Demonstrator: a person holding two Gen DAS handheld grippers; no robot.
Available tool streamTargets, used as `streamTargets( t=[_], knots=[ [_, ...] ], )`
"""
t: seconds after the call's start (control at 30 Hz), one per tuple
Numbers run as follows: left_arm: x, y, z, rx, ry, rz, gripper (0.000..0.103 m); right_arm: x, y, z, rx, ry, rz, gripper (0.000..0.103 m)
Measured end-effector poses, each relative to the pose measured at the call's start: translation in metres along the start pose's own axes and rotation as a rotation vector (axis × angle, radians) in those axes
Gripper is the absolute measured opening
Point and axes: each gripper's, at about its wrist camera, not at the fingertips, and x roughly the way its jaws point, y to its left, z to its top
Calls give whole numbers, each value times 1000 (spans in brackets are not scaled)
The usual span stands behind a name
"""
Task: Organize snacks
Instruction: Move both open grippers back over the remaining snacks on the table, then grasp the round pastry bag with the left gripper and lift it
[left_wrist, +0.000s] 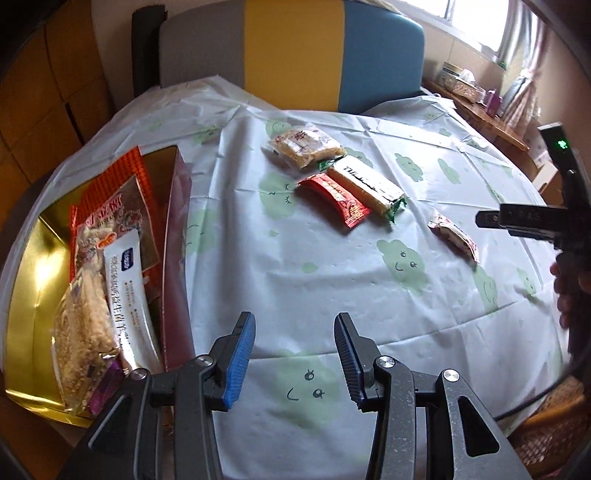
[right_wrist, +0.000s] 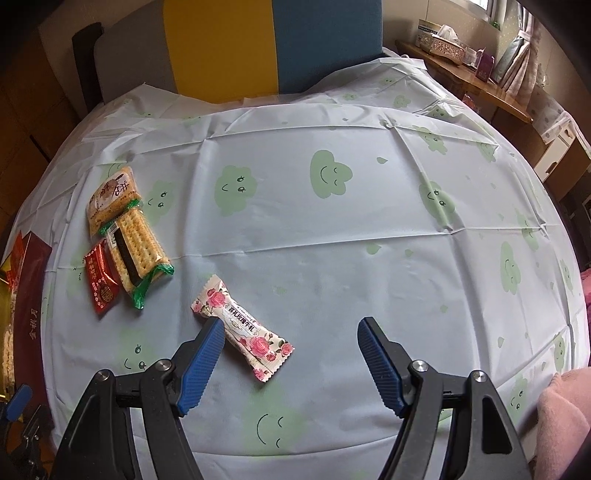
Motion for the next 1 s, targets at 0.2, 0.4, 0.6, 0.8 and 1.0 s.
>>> streamTargets(
  t=[0.2, 0.4, 0.6, 0.8, 1.0],
  knots=[
    [15, -2, 19, -52, 36, -21, 45, -2, -2, 1, 10, -7, 21, 76],
    [15, -11, 40, -36, -6, -21, 45, -3, 2, 1, 0, -7, 27, 76],
    [30, -7, 71, -57, 9, -8, 45, -5, 0, 2, 8, -14, 31, 76],
    [46, -5, 121, 32, -11, 55, 68, -6, 3, 1, -2, -14, 46, 76],
    [76, -22, 154, 229, 7, 112, 69, -7, 10, -1, -25, -8, 75, 76]
  ],
)
